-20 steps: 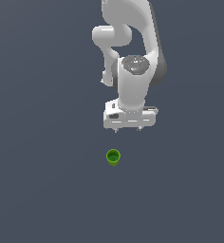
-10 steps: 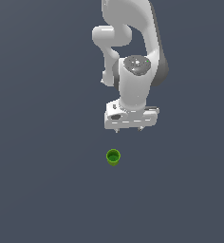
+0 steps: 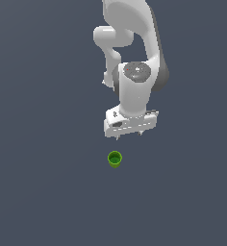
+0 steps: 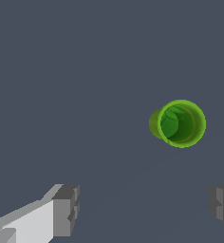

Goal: Pick up the object and move it to a goal position.

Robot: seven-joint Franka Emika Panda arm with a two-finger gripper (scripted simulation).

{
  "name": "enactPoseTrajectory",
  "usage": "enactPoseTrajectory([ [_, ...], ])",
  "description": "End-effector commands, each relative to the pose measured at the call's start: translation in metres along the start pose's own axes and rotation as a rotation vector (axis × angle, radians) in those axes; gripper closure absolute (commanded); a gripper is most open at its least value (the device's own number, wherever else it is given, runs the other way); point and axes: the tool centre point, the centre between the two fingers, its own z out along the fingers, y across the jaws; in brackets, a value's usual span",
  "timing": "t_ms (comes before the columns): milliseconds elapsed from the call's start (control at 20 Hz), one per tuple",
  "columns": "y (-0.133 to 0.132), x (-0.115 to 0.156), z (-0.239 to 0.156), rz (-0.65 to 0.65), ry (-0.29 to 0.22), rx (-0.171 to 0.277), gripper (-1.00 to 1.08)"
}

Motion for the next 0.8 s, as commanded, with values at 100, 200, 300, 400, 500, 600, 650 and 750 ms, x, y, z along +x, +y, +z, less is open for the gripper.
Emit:
enactPoseTrajectory([
  [100, 0.007, 0.007, 0.007, -0.103, -0.003, -0.005, -0.92],
  [200, 0.011, 0.010, 0.011, -0.155, -0.004, -0.007, -0.92],
  [300, 0.015, 0.013, 0.015, -0.207, -0.006, -0.009, -0.92],
  [400, 0.019, 0.016, 0.018, -0.259, -0.007, -0.010, -0.92],
  [500, 0.023, 0.019, 0.022, -0.311, -0.008, -0.012, -0.92],
  [600, 0.027, 0.022, 0.026, -0.363, -0.010, -0.013, -0.92],
  [650, 0.029, 0.024, 0.028, -0.389, -0.011, -0.013, -0.92],
  [750, 0.033, 0.027, 0.032, -0.441, -0.012, -0.014, -0.92],
])
